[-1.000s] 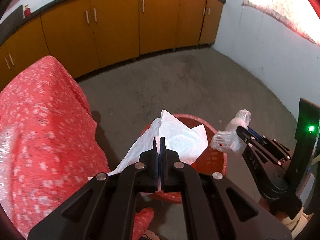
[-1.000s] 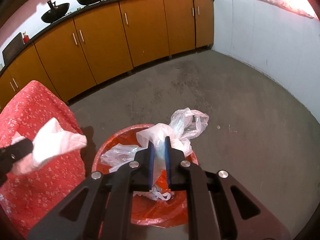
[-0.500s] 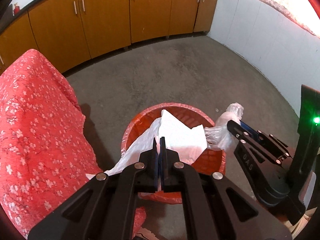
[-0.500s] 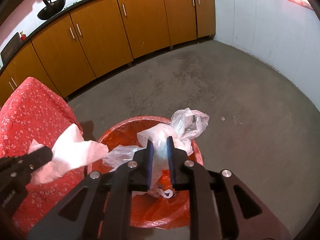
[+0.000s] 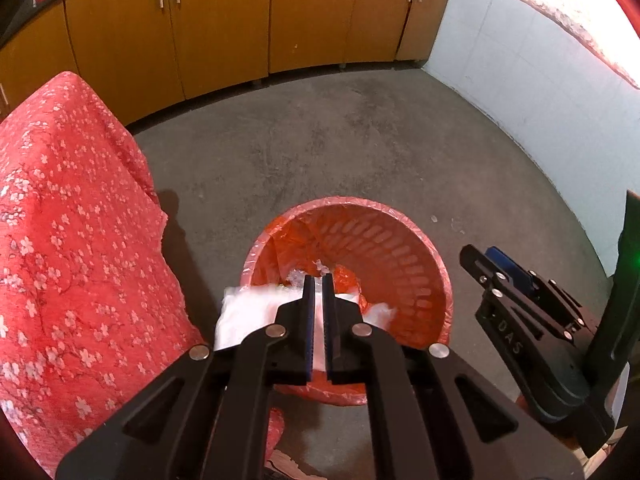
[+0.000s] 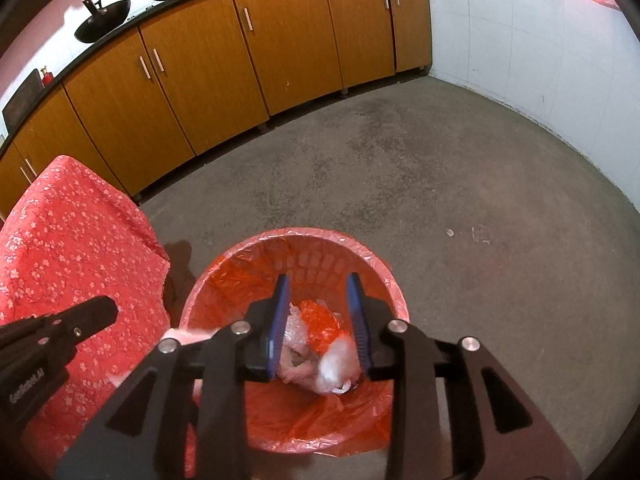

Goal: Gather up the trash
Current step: 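Carry the tissue and clear plastic to the orange basket while opening both tools over it, then move both open tools back over the table toward the bubble wrap and orange bags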

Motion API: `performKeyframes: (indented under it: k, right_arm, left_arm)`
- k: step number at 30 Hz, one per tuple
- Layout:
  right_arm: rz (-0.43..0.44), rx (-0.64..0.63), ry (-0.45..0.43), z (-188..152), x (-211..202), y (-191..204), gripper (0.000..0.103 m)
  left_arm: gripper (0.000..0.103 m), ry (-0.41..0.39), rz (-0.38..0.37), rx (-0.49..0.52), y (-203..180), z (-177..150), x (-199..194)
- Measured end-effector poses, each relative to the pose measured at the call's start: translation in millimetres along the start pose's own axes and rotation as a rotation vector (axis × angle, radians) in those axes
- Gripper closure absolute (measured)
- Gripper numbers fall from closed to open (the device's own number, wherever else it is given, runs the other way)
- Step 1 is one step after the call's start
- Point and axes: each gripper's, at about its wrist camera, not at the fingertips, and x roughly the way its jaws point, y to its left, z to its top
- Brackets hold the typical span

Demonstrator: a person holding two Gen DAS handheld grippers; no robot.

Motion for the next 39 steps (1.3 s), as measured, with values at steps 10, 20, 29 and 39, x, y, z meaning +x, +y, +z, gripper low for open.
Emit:
performKeyframes:
  k: [10,20,29,39]
  right_arm:
    - [0.025,-0.037,-0.039,5,-30,16,0.072]
    - [0.237,-0.227,-0.153,21,-107,133,0.068]
    - [0.459,-0.412,-0.147,-1,-161,267,0.063]
    - [0.389,-0.501,-0.046,-27,-135,354,0.056]
  left_arm:
    - [0.077,-0.1,0.007,-0.061,29,-2,-52]
    - [0.063,-0.327,0.157,-0.104,103,-39,-168]
    - [0.056,-0.486,0.435,-0.233,210,-84,-251]
    - [0.055,-0.497,0.601,-0.384,294,-129,-282]
